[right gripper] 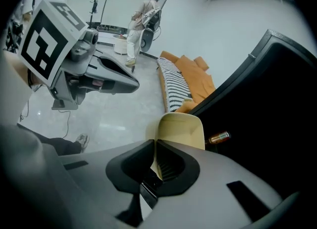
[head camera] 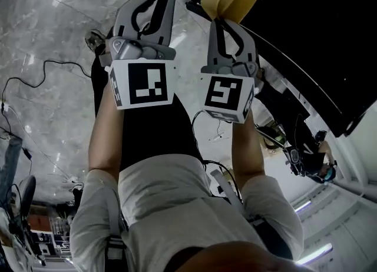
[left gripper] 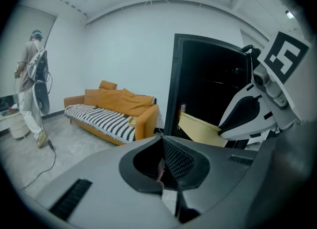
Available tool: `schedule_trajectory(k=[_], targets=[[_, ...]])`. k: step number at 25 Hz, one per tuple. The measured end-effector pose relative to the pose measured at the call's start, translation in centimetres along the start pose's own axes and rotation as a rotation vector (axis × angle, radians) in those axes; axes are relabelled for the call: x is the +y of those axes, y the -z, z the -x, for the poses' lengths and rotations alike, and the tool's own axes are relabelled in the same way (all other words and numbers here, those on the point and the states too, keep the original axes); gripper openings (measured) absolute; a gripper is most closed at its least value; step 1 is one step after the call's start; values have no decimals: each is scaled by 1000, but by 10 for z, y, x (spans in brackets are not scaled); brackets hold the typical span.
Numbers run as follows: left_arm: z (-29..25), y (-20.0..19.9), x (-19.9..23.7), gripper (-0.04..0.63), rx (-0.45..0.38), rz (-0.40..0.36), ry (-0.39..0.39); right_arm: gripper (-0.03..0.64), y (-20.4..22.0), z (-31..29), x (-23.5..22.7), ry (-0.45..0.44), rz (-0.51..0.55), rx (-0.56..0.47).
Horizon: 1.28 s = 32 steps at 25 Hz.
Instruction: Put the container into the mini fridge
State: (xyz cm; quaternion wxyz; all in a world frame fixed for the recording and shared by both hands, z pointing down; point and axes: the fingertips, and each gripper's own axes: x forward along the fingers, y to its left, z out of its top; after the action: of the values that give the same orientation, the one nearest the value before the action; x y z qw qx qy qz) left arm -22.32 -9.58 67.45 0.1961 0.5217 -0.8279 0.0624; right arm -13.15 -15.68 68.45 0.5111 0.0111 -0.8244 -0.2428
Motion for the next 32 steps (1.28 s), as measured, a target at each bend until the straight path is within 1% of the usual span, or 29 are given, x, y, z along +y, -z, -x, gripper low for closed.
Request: schedule_trajectory(k=[4, 7, 11, 13, 15, 20, 25, 32], targets=[[-13, 20, -10, 12, 26, 64, -10, 41, 13, -13, -6, -18, 1, 5], [-24, 42, -23, 12, 48, 110, 7, 41, 21, -21, -12, -18, 16, 14], [-36, 72, -36, 12, 98, 118, 19, 41, 32, -34, -19, 1, 37, 32], [-44, 80, -41, 12, 113, 119, 20, 41, 36, -41, -24, 2, 49, 36], [-54, 82, -46, 12, 111, 132, 19, 41, 43, -48, -31, 8, 58, 47], [-72, 84, -60, 12, 105, 198, 25, 41, 60, -62, -54, 38, 81, 92], [-94, 95, -72, 12, 131, 227, 20, 41, 72, -77, -77, 64, 110, 127], [-121, 97, -91, 12, 162, 201, 41, 42, 89, -97, -104, 73, 74, 164]])
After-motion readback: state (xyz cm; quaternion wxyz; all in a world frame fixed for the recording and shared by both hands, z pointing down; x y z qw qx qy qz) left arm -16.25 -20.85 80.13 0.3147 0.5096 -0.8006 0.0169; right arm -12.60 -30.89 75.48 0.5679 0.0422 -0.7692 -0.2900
